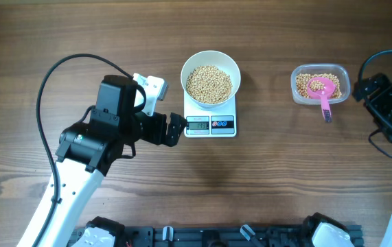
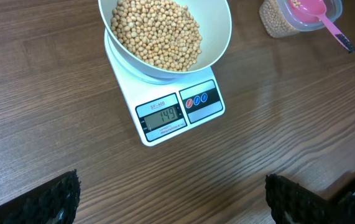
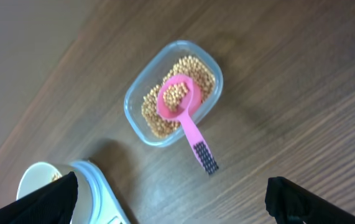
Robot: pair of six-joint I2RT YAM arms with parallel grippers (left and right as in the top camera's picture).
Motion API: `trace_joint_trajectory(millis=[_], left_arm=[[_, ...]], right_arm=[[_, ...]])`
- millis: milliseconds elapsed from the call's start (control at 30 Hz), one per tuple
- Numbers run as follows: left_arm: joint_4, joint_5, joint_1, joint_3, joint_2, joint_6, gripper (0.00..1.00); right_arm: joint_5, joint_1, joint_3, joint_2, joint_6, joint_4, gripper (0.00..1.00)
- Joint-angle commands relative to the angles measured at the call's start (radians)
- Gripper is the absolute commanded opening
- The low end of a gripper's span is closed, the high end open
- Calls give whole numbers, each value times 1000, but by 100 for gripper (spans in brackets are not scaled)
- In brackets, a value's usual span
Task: Scoop item into bowl and weigh 150g on scale
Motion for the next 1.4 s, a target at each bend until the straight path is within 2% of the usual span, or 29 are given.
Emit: trace_joint_trajectory(millis=[0, 67, 167, 300, 367, 767, 1000, 1233, 1367], left_arm=[[3, 8, 6, 0, -6, -5, 100], [3, 8, 6, 0, -6, -5, 100], [3, 9, 6, 0, -6, -5, 100], [3, 9, 6, 0, -6, -5, 100], [3, 8, 6, 0, -6, -5, 100], [3, 9, 6, 0, -6, -5, 100], [3, 9, 6, 0, -6, -5, 100], [3, 8, 6, 0, -6, -5, 100], [3, 8, 6, 0, -6, -5, 100]], right_arm=[[-59, 4, 1, -7, -2, -26, 100], [-83, 4, 1, -7, 5, -27, 100], [-104, 4, 1, -7, 138, -23, 100], [-103, 4, 1, -7, 514, -18, 100], [-103, 4, 1, -7, 633, -17, 100], [-100, 4, 1, -7, 910, -16, 100], [-51, 4, 1, -4, 891, -24, 100], [-60, 5, 1, 47, 669, -87, 100], [-128, 6, 1, 96, 563, -60, 99]])
